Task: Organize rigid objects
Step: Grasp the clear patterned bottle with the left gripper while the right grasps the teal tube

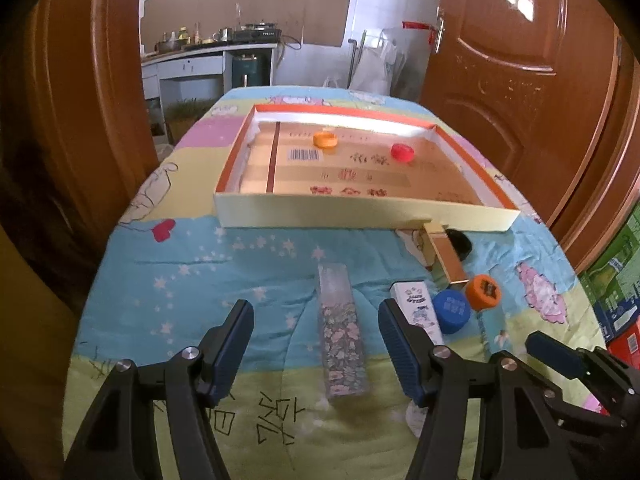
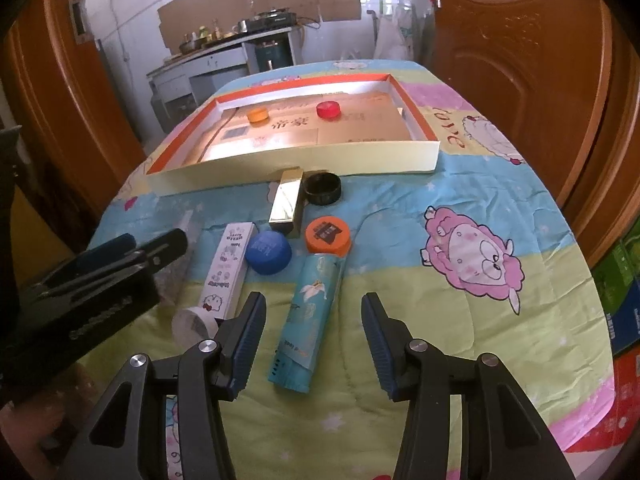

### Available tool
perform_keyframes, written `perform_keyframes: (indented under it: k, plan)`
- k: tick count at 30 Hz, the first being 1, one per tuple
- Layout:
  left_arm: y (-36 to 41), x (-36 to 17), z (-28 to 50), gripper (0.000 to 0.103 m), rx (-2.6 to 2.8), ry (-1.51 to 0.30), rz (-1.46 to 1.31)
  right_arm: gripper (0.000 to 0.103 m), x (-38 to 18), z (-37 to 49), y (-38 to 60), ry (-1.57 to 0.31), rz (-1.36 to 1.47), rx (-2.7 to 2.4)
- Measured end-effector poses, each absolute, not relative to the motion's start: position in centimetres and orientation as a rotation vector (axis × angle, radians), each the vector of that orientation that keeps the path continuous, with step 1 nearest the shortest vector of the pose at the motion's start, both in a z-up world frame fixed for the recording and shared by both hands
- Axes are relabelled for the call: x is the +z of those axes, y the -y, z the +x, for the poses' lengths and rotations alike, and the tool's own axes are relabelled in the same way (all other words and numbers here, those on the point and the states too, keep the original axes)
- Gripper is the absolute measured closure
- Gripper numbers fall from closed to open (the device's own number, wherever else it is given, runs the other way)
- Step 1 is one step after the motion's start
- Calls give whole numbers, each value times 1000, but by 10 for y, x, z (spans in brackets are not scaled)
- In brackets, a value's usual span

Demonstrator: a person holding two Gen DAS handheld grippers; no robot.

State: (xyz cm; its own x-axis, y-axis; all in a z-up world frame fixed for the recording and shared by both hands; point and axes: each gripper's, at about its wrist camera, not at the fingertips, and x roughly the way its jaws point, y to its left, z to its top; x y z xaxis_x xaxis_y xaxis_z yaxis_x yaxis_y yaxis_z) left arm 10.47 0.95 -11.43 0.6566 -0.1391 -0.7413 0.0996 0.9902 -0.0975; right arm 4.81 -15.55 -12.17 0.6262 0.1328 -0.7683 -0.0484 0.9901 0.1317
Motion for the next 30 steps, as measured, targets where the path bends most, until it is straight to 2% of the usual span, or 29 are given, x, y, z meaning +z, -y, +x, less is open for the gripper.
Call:
perform_keyframes:
  k: [2, 7, 9, 11, 14, 15, 19, 30]
  plan:
    - [-10, -119, 107, 39, -128, -853, -51, 52, -123, 49, 155, -888, 94, 102]
    - [-11, -125, 107, 53, -127, -869, -55, 52, -127, 51, 154, -901, 90, 98]
    - [-11, -126, 105, 56, -132, -864, -57, 57, -128, 52, 152, -907, 82, 99]
    - [-10, -126, 105, 60, -145, -860, -57, 66, -131, 53, 149, -922, 69, 98]
    - [-7, -126, 102, 74, -179, -855, -56, 74, -132, 52, 147, -915, 43, 94]
    - [-6, -126, 102, 82, -191, -856, -52, 75, -133, 52, 147, -915, 46, 96]
    - [-2, -127, 98, 83, -204, -850, -35, 78, -133, 49, 151, -911, 46, 95]
    - [-11, -118, 92, 83, -217, -839, -88, 79, -123, 39, 178, -880, 75, 32]
